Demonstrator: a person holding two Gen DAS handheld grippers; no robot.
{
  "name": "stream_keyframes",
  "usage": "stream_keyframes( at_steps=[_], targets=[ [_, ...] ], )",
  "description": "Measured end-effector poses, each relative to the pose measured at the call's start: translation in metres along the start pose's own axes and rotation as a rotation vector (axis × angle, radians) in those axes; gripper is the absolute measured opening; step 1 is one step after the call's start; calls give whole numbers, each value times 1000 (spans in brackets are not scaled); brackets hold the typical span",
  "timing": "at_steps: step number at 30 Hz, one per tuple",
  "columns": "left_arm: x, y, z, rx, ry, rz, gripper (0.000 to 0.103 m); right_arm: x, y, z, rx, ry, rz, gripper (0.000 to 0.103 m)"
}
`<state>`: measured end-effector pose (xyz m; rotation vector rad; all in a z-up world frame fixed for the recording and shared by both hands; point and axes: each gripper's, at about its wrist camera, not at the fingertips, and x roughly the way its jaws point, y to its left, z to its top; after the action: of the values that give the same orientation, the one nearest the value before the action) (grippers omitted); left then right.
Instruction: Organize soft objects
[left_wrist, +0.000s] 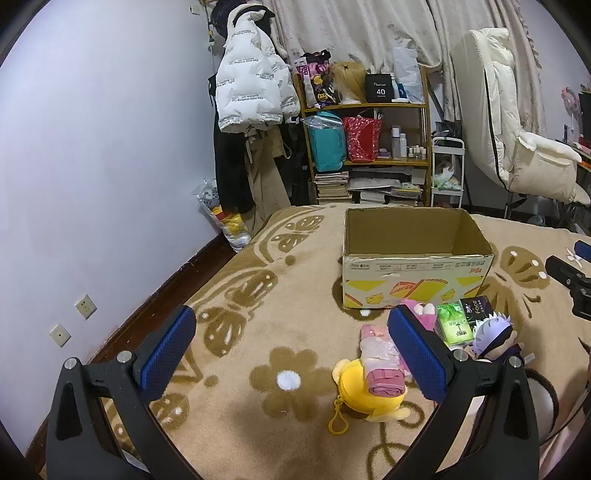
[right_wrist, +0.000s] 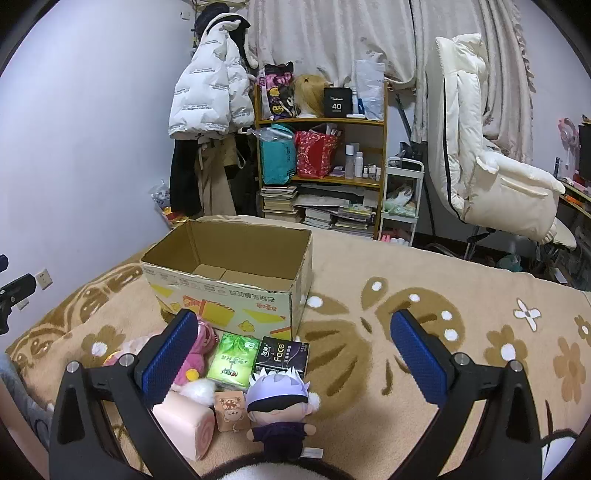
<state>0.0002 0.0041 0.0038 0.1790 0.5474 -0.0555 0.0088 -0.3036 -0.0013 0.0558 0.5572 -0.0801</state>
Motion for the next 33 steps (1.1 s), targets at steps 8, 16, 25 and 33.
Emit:
stream_keyframes(
  at_steps=[8, 16, 25, 33],
  targets=[
    [0, -1, -1, -3, 1, -3, 103, -2, 0, 0, -1, 2, -7, 103],
    [0, 0, -1, -4, 2, -3, 103, 1, 7, -2, -13, 9, -3, 103],
    [0, 0, -1, -2, 1, -4, 103, 1, 8, -2, -14, 10, -5, 103],
    [0, 2, -2, 8, -18, 11, 103, 0, 8, 0, -6, 11, -2, 103]
  ],
)
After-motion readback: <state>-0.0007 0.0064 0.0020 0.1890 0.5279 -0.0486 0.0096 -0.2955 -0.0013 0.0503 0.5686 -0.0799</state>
